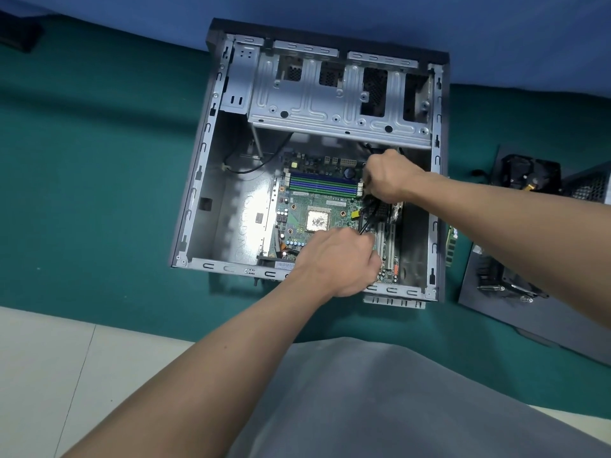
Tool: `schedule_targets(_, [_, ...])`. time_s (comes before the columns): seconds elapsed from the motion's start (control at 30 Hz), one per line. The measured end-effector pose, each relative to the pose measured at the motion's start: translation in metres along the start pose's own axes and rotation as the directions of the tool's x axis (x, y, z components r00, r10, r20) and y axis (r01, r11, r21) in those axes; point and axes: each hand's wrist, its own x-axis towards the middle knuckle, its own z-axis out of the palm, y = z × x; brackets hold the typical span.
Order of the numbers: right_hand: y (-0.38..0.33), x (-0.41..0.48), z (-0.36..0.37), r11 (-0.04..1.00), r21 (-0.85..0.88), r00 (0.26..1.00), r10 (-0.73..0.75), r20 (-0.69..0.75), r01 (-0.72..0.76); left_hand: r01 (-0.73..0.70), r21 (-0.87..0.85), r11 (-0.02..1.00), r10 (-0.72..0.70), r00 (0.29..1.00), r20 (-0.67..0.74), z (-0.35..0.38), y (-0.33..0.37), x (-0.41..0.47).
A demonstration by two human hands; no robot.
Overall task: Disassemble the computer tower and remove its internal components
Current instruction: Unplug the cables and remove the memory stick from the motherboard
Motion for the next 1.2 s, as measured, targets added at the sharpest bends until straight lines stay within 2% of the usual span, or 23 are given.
schedule_targets(0.17, [-0.0018,-0.0004,0.0042,0.997,-0.016,0.997,0.072,0.031,-0.072,-0.001,-0.001,1.0,0.001,1.0,-0.006,0.0005,0.0003,0.0003])
schedule_targets(0.37, [-0.0026,-0.0054,0.0011,0.998,-0.058,1.0,0.028,0.006,-0.028,-0.004,-0.005,1.0,0.004,1.0,-0.007,0.0007,0.0004,0.0003])
schedule_targets(0.53, [0.0033,0.0005,-0.0037,1.0,-0.002,1.0,-0.019,0.013,0.019,-0.007,-0.005,1.0,0.007,1.0,-0.01,0.0011,0.0,0.0003])
schedule_targets(0.7, [-0.0016,-0.0003,0.0008,0.997,-0.072,0.997,0.019,0.069,-0.014,-0.006,0.0,1.0,0.006,1.0,-0.006,0.0014,0.0001,0.0007])
schedule_targets(0.8, [-0.0037,-0.0031,0.0021,0.994,-0.102,0.998,0.035,0.048,-0.03,0.0,-0.001,1.0,0.0,1.0,-0.002,0.0022,-0.0012,0.001])
schedule_targets(0.93, [-0.0058,-0.0057,0.002,0.992,-0.123,1.0,-0.019,-0.003,0.019,-0.004,0.002,1.0,0.004,1.0,-0.002,0.0025,-0.0006,0.0003])
schedule_targets(1.2, [-0.0009,-0.0021,0.0034,0.991,-0.104,0.996,-0.088,0.004,0.088,-0.005,0.006,1.0,0.005,1.0,-0.008,0.0015,-0.0002,0.0002])
